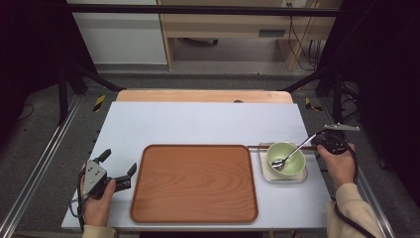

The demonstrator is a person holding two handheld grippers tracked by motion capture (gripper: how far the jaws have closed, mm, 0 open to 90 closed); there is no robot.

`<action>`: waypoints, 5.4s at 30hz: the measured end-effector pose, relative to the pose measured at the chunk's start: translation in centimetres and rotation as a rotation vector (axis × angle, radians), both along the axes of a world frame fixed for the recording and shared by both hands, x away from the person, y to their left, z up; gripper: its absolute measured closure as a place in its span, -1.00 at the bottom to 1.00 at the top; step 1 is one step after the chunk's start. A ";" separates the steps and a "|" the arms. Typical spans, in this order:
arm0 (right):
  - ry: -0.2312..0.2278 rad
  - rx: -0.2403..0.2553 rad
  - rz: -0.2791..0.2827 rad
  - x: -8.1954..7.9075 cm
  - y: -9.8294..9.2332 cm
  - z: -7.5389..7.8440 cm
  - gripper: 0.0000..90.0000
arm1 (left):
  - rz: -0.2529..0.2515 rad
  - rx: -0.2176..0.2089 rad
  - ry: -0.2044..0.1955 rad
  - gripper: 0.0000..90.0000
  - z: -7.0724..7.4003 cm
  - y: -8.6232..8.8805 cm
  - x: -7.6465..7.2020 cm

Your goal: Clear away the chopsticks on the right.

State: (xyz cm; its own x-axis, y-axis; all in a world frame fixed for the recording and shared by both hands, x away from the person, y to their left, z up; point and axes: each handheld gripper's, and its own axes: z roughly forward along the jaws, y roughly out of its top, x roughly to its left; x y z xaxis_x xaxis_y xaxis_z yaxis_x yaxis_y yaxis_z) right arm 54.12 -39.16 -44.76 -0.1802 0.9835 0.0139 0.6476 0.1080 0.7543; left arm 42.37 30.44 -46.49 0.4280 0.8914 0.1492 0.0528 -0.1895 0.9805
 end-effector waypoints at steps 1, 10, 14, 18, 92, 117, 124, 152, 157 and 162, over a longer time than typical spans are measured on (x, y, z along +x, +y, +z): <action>0.007 -0.001 -0.001 0.2 0.0 -0.1 1.00 | 0.001 0.001 -0.001 -0.97 0.0 0.0 0.0; 0.034 0.019 0.001 1.1 0.1 -0.9 1.00 | -0.005 0.015 0.001 -0.97 0.0 -0.3 -0.1; 0.055 0.012 -0.004 1.3 -0.1 -0.9 1.00 | -0.007 0.021 0.003 -0.97 -0.1 -0.3 0.0; 0.077 0.006 0.008 1.2 -0.3 -1.2 1.00 | 0.005 0.024 -0.011 -0.96 0.1 -0.3 -0.2; 0.077 -0.051 0.141 -5.1 -0.5 1.2 0.47 | 0.016 -0.005 -0.018 -0.96 0.1 0.2 -0.2; 0.131 -0.228 0.276 -4.9 0.4 2.0 0.41 | 0.037 -0.025 -0.019 -0.96 0.1 0.7 -0.3; 0.134 -0.229 0.313 -4.8 0.9 1.4 0.55 | 0.034 -0.020 -0.015 -0.96 0.1 0.6 -0.2; 0.170 -0.237 0.335 -3.3 1.3 0.4 0.58 | 0.033 -0.013 -0.012 -0.96 0.1 0.6 -0.2; 0.186 -0.236 0.342 -3.0 1.4 0.2 0.57 | 0.033 -0.014 -0.013 -0.95 0.1 0.6 -0.2; 0.202 -0.241 0.358 -2.8 1.6 -0.1 0.55 | 0.032 -0.014 -0.013 -0.95 0.1 0.6 -0.2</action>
State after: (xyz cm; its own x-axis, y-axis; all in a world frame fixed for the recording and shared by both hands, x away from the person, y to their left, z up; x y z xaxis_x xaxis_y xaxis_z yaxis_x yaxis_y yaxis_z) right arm 51.32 -37.61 -44.84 -0.5258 0.8395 -0.1371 0.6686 0.5075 0.5435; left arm 42.17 31.04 -46.40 0.3974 0.9065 0.1424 0.0458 -0.1746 0.9836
